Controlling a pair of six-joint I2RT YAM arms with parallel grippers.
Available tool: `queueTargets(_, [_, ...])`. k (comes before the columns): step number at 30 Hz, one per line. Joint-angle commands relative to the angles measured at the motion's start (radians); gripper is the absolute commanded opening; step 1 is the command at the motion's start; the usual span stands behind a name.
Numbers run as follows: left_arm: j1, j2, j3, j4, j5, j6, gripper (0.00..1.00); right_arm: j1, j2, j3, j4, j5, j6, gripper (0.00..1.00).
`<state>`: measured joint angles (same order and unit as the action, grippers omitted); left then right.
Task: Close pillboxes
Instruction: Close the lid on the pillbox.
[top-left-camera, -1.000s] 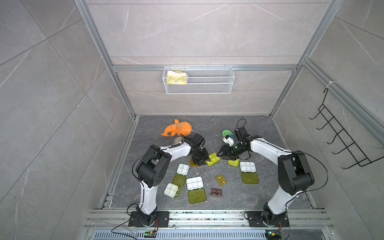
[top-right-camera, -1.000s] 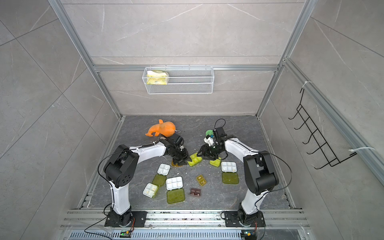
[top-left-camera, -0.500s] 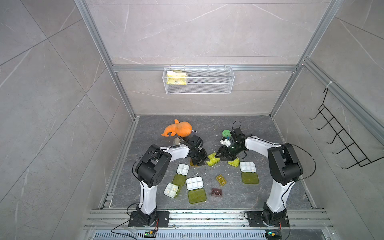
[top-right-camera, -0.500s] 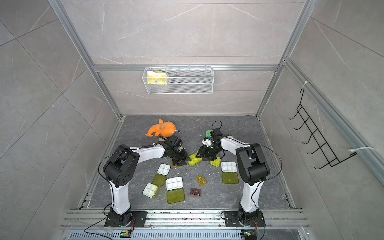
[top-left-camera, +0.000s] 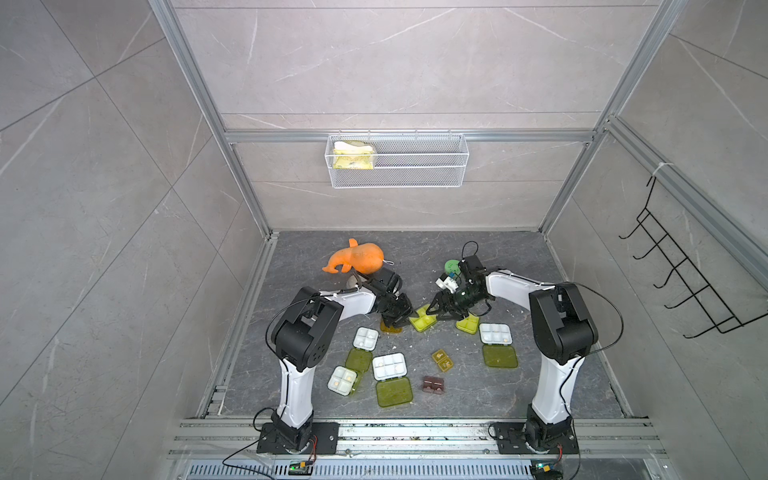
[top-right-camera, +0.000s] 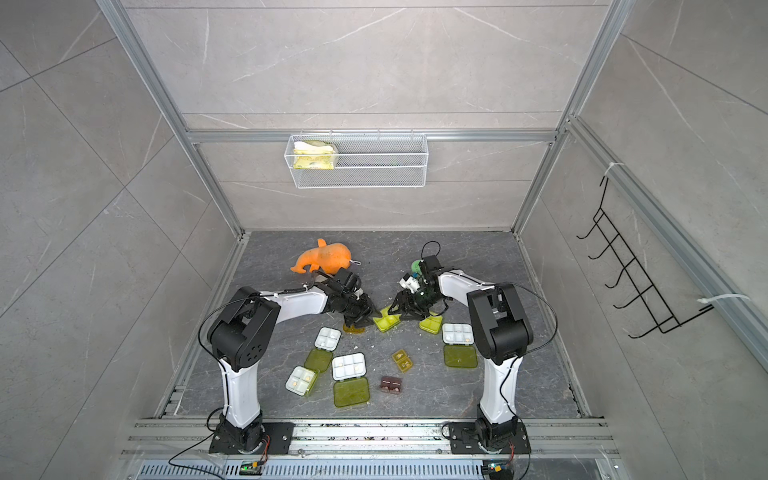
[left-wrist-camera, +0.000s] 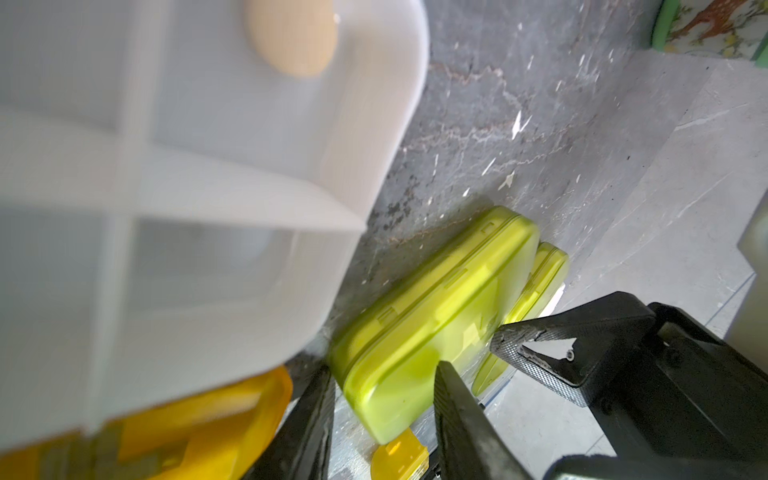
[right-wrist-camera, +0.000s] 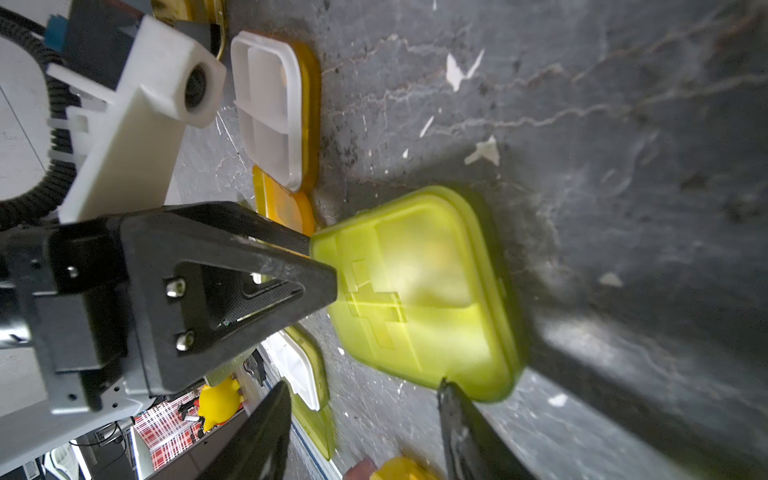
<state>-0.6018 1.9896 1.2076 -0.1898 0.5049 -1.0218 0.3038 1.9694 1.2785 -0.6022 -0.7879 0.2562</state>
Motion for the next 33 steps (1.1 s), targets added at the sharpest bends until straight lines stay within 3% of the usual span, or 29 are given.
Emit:
queueTargets(1, [0.002, 0.035, 0.01, -0.011, -0.01, 0.011, 0.42, 0.008, -0.02, 0.022, -0.055, 0.081, -0.047, 0.59])
queueTargets(6, [0.004, 0.041, 0.017, -0.015, -0.011, 0.012, 0.43, 0.009, -0.089, 0.037, -0.025, 0.175, -0.029, 0.6])
queueTargets(11, [0.005, 0.051, 0.026, -0.022, -0.011, 0.014, 0.43, 0.009, -0.028, 0.097, -0.054, 0.221, -0.044, 0.6])
queueTargets(17, [0.005, 0.067, 0.024, -0.016, -0.004, 0.01, 0.43, 0.009, 0.103, 0.167, -0.112, 0.084, -0.077, 0.6])
queueTargets(25, [0.005, 0.079, 0.014, 0.012, 0.008, -0.003, 0.43, 0.009, 0.129, 0.109, -0.103, -0.055, -0.063, 0.59])
queueTargets(33, [0.004, 0.068, -0.023, 0.058, 0.028, -0.021, 0.43, 0.009, 0.087, -0.023, 0.026, -0.074, 0.05, 0.6])
